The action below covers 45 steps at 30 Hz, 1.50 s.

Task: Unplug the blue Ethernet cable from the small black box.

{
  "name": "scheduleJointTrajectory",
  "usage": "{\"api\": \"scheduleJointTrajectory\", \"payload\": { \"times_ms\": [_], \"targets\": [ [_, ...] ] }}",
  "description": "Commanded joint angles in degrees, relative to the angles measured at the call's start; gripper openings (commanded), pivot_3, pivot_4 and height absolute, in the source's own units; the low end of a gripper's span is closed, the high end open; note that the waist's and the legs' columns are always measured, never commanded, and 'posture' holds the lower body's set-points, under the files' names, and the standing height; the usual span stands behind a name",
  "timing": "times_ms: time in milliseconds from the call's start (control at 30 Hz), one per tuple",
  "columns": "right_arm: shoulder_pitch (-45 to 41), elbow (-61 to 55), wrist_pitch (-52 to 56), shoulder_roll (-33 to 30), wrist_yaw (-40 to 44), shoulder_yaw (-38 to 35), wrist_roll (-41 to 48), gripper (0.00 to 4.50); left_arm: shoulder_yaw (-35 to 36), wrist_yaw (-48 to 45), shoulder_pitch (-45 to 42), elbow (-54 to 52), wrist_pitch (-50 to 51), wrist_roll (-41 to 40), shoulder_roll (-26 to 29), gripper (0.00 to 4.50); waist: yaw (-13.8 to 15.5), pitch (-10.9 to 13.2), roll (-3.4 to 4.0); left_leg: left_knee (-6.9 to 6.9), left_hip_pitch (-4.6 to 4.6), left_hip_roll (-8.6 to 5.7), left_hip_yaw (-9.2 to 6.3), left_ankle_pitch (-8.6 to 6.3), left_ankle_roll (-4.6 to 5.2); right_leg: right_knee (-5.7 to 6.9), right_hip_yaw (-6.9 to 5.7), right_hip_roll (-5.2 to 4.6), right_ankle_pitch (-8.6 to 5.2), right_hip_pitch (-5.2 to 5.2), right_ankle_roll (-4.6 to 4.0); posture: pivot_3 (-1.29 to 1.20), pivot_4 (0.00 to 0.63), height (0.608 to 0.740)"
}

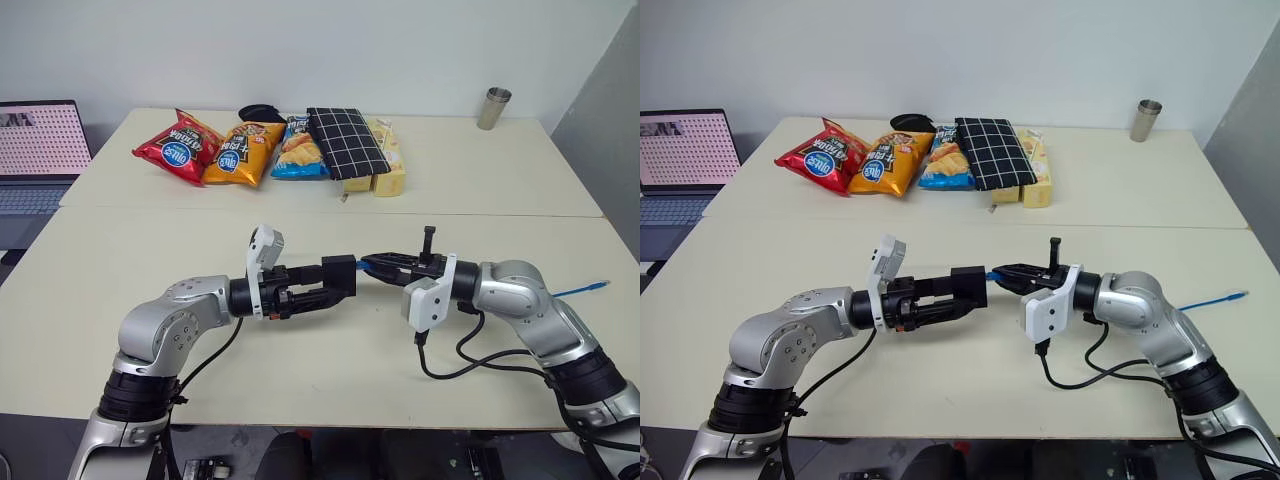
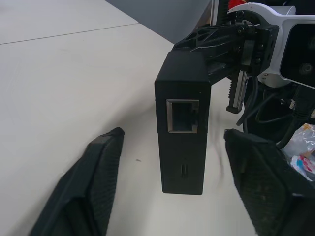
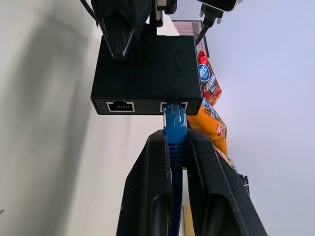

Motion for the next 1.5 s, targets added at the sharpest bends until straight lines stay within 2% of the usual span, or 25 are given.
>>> {"api": "scheduleJointTrajectory", "payload": {
  "times_ms": [33, 267, 433, 500, 667, 767, 867, 1033, 1200, 1500],
  "targets": [
    [-1.10, -1.52, -1.13, 0.48, -0.01, -0.89, 1.32, 0.13, 0.90, 0.15, -0.77, -1.08, -0.42, -1.06, -0.25, 2.26, 0.00, 0.00, 0.00, 0.00, 0.00, 0.00, 0.00, 0.00, 0.00, 0.00, 0.00, 0.00, 0.00, 0.00, 0.00, 0.00, 0.150, 0.740],
    [-1.03, -2.16, -1.28, 1.22, 0.38, -0.53, 1.86, 0.13, 0.76, 0.88, -0.59, -0.81, -1.18, -0.26, -0.47, 0.78, 0.01, 0.00, 0.00, 0.00, 0.00, 0.00, 0.01, 0.00, 0.00, 0.00, 0.00, 0.00, 0.00, 0.00, 0.00, 0.00, 0.150, 0.740],
    [-1.01, -2.53, -2.83, 0.68, 1.33, 0.09, 1.55, 0.13, 0.79, 0.76, -0.53, -0.44, -1.55, 0.08, -0.22, 0.78, 0.01, 0.00, 0.00, 0.00, 0.00, 0.00, 0.01, 0.00, 0.00, 0.00, 0.00, 0.00, 0.00, 0.00, 0.00, 0.00, 0.150, 0.740],
    [-0.81, -3.18, -1.92, 0.27, 2.43, -0.03, 2.88, 0.84, 0.80, 0.51, -0.47, -0.37, -1.73, 0.20, -0.02, 0.78, 0.01, 0.00, 0.00, 0.00, 0.00, 0.00, 0.00, 0.00, 0.00, 0.00, 0.00, 0.00, 0.00, 0.00, 0.00, 0.00, 0.150, 0.740],
    [1.56, -8.26, 7.56, -3.29, 10.34, -0.66, 10.51, 1.96, 0.06, -1.43, -0.32, -0.33, -3.22, 1.06, 1.14, 0.78, 0.05, 0.00, 0.00, 0.00, -0.01, -0.01, -0.01, 0.00, 0.00, -0.02, -0.01, 0.00, 0.00, 0.01, 0.00, 0.00, 0.150, 0.740],
    [3.60, -14.25, 19.01, -5.19, 13.78, -2.36, 18.18, 2.00, -0.96, -3.26, -0.04, -0.20, -5.12, 2.43, 2.29, 0.78, 0.10, 0.00, 0.00, 0.00, -0.01, 0.00, -0.03, 0.00, 0.00, -0.03, -0.02, -0.01, 0.00, 0.02, 0.00, 0.00, 0.150, 0.740],
    [4.38, -22.00, 38.95, -6.60, 14.76, -5.00, 31.81, 2.00, -2.79, -5.77, 0.07, 0.79, -8.61, 5.10, 3.96, 0.78, 0.10, 0.00, 0.00, 0.00, -0.01, 0.01, -0.06, 0.00, 0.00, -0.02, -0.03, 0.00, 0.00, 0.03, 0.00, 0.00, 0.150, 0.740],
    [2.10, -25.37, 60.92, -5.36, 11.20, -8.81, 47.51, 2.00, -4.74, -9.30, -0.65, 2.32, -13.24, 7.92, 5.06, 0.78, 0.11, 0.01, 0.02, -0.01, 0.00, 0.00, -0.13, -0.01, 0.01, -0.03, -0.09, 0.00, 0.00, 0.06, 0.00, 0.00, 0.150, 0.740],
    [1.46, -23.74, 70.51, -2.26, 7.36, -10.09, 53.40, 2.00, -6.29, -13.71, -0.48, 1.79, -17.18, 9.85, 6.26, 0.78, 0.12, 0.01, 0.01, -0.01, -0.04, -0.02, -0.13, -0.01, 0.02, -0.09, -0.10, -0.01, 0.00, 0.06, 0.00, 0.00, 0.150, 0.740],
    [0.55, -19.83, 74.25, 0.71, 8.21, -8.03, 53.74, 2.00, -6.28, -16.72, -0.20, 1.18, -18.95, 10.15, 6.71, 0.78, 0.08, 0.01, 0.01, -0.03, -0.04, -0.03, -0.12, -0.02, 0.03, -0.08, -0.09, -0.01, 0.00, 0.04, 0.00, 0.00, 0.150, 0.740]
  ]
}}
